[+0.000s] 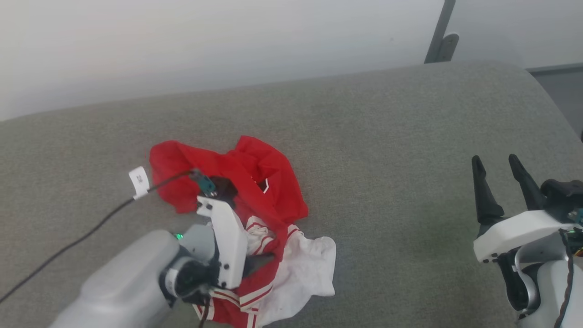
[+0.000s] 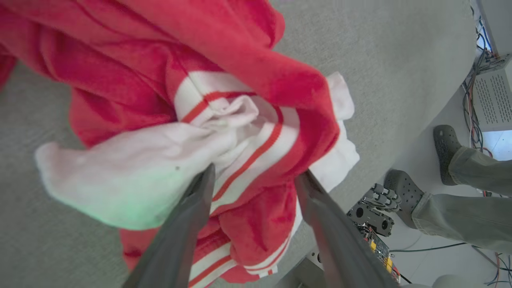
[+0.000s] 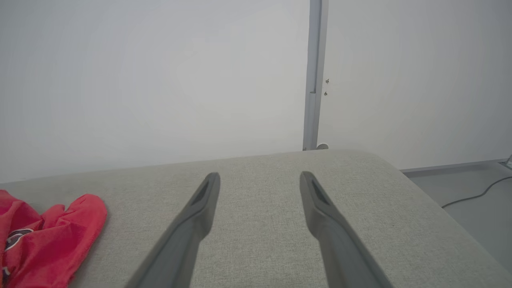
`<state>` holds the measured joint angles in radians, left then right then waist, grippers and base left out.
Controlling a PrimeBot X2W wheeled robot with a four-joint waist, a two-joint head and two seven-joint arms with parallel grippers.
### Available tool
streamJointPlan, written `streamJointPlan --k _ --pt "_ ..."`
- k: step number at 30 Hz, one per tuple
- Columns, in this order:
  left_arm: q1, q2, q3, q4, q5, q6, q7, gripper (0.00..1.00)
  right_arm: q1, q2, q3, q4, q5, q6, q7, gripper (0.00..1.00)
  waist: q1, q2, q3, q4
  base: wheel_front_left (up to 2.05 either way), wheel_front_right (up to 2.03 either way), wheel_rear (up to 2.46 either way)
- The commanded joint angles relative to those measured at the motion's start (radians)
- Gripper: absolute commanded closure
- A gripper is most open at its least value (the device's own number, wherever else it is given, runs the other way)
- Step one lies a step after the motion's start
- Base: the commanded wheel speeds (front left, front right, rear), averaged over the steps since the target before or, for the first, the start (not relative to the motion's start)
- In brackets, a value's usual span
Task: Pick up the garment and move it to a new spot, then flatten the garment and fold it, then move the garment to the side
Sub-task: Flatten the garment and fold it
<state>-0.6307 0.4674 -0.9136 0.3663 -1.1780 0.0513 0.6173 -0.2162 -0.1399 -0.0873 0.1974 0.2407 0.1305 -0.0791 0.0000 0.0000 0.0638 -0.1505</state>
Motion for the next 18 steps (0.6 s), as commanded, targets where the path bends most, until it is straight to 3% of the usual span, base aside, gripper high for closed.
streamJointPlan --k 1,10,18 --pt "-0.015 0.015 0.009 -0.017 -0.008 0.010 0.014 0.00 0.002 0.002 -0.002 -0.001 0.001 0.000 -0.006 0.00 0.0000 0.0000 -0.008 0.007 0.00 0.00 0.00" --pt "-0.061 0.108 0.017 -0.092 0.024 0.061 0.076 0.00 0.004 0.010 0.005 0.004 -0.005 0.000 -0.009 0.00 0.0000 0.0000 -0.025 0.017 0.00 0.00 0.00" --pt "-0.055 0.128 0.006 -0.041 0.047 0.042 0.051 0.00 -0.006 0.004 0.017 -0.003 0.002 0.000 -0.004 0.00 0.0000 0.0000 -0.012 0.000 0.00 0.00 0.00"
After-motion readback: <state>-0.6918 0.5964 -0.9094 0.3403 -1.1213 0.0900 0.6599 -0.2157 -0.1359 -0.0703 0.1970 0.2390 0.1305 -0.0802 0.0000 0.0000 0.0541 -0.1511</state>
